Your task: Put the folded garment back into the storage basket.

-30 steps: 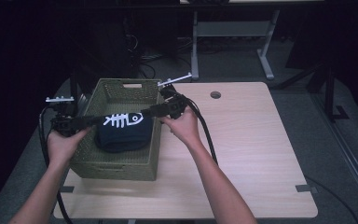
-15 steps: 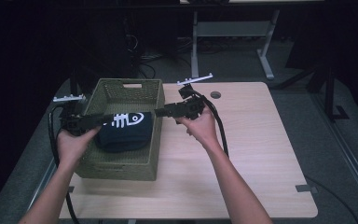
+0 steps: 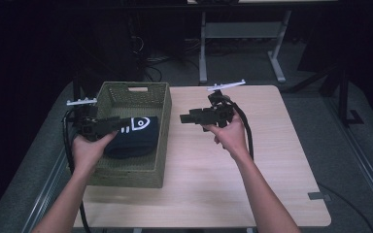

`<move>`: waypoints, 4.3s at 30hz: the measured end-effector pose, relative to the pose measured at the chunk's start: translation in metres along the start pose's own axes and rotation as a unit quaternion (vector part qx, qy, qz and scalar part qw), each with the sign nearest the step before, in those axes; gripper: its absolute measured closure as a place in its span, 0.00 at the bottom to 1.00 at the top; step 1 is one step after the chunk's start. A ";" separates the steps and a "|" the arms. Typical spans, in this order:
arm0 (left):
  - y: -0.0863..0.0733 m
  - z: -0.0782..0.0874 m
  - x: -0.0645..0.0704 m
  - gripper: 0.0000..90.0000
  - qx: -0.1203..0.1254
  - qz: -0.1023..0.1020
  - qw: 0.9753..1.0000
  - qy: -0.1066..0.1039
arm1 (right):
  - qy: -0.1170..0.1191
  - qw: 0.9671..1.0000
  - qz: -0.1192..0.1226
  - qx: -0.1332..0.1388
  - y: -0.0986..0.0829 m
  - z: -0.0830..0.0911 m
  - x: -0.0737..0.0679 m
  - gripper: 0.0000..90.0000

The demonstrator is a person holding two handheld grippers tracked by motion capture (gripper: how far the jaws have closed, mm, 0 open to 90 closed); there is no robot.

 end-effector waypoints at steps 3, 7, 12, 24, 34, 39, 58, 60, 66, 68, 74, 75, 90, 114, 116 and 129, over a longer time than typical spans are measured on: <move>-0.002 -0.004 0.007 0.38 -0.002 -0.003 1.000 -0.005 | -0.003 1.000 -0.001 0.001 -0.004 0.010 0.003 0.44; -0.005 -0.009 0.016 0.36 -0.003 -0.006 1.000 -0.011 | -0.010 1.000 0.000 0.005 -0.009 0.022 0.008 0.43; -0.010 -0.016 0.029 0.35 -0.004 -0.010 1.000 -0.021 | -0.019 1.000 -0.005 0.005 -0.017 0.035 0.014 0.43; -0.017 -0.030 0.049 0.32 -0.009 -0.022 0.999 -0.033 | -0.041 0.999 -0.017 0.010 -0.035 0.065 0.027 0.42; -0.027 -0.044 0.069 0.32 -0.023 -0.034 0.998 -0.046 | -0.055 0.998 -0.024 0.008 -0.049 0.086 0.035 0.41; -0.032 -0.050 0.078 0.32 -0.033 -0.037 0.997 -0.053 | -0.061 0.998 -0.028 0.008 -0.056 0.096 0.038 0.41; -0.046 -0.067 0.108 0.29 -0.041 -0.063 0.995 -0.063 | -0.095 0.994 -0.042 0.010 -0.087 0.135 0.049 0.41; -0.048 -0.070 0.110 0.28 -0.041 -0.062 0.995 -0.064 | -0.097 0.994 -0.045 0.010 -0.089 0.139 0.050 0.40; -0.054 -0.076 0.118 0.26 -0.048 -0.065 0.994 -0.068 | -0.107 0.993 -0.046 0.009 -0.097 0.150 0.053 0.40; -0.056 -0.079 0.120 0.26 -0.050 -0.068 0.994 -0.069 | -0.111 0.993 -0.049 0.010 -0.101 0.154 0.054 0.40; -0.063 -0.087 0.128 0.24 -0.061 -0.069 0.993 -0.075 | -0.121 0.991 -0.055 0.012 -0.112 0.167 0.058 0.40; -0.064 -0.089 0.129 0.24 -0.061 -0.071 0.993 -0.076 | -0.123 0.991 -0.056 0.012 -0.114 0.169 0.059 0.39; -0.083 -0.110 0.149 0.24 -0.056 -0.082 0.991 -0.090 | -0.147 0.986 -0.073 0.011 -0.142 0.189 0.068 0.39; -0.153 -0.128 0.169 0.24 -0.084 -0.097 0.984 -0.121 | -0.181 0.980 -0.076 0.009 -0.215 0.207 0.055 0.36; -0.158 -0.129 0.169 0.24 -0.084 -0.097 0.984 -0.123 | -0.185 0.980 -0.077 0.002 -0.225 0.207 0.052 0.35; -0.186 -0.134 0.163 0.24 -0.088 -0.120 0.982 -0.118 | -0.205 0.973 -0.101 0.020 -0.262 0.227 0.047 0.34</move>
Point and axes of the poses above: each handheld gripper's, and its own axes: z roughly backward along the jaws, y roughly out of its top, x roughly to its right, the point moved 9 cm from there along -z, roughly forward along the jaws, and after that the axes turned 15 degrees about z, right-handed, at the moved point
